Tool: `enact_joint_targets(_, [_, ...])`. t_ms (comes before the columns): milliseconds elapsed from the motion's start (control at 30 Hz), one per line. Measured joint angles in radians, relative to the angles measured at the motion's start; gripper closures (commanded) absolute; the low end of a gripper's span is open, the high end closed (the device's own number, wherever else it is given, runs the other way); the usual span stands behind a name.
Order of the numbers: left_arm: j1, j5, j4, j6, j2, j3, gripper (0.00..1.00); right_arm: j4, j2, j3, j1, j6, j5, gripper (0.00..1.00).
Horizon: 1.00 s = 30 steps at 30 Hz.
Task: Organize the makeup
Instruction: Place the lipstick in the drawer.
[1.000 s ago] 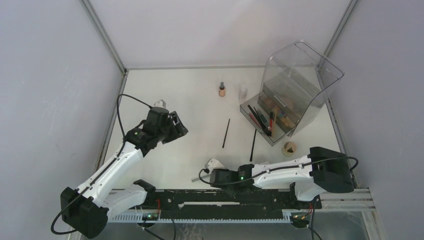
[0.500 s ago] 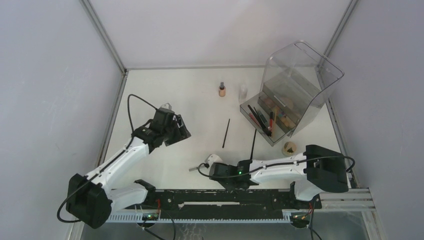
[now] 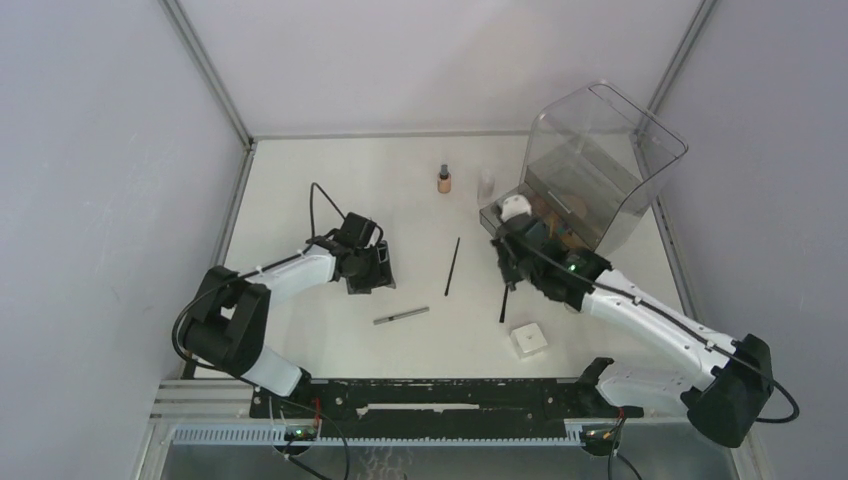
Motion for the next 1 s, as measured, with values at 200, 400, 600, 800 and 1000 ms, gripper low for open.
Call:
enact_joint_targets(200, [0.000, 0.008, 0.012, 0.028, 0.024, 0.017, 0.34, 0.000, 0.059, 0.086, -0.229, -0.099, 0.093, 1.00])
enact_joint_targets(400, [0.000, 0.012, -0.016, 0.054, 0.024, 0.024, 0.34, 0.081, 0.193, 0.114, -0.314, -0.173, 0.180, 0.50])
enact_joint_targets(600, [0.001, 0.015, -0.076, 0.084, 0.030, 0.050, 0.34, 0.102, 0.311, 0.176, -0.320, -0.194, 0.201, 0.47])
enact_joint_targets(800, [0.001, 0.034, -0.090, 0.089, 0.031, 0.060, 0.34, 0.100, 0.234, 0.223, -0.231, -0.089, 0.130, 0.48])
enact_joint_targets(1000, [0.001, 0.054, -0.100, 0.105, 0.057, 0.066, 0.35, 0.099, 0.291, 0.262, -0.076, 0.148, 0.099, 0.58])
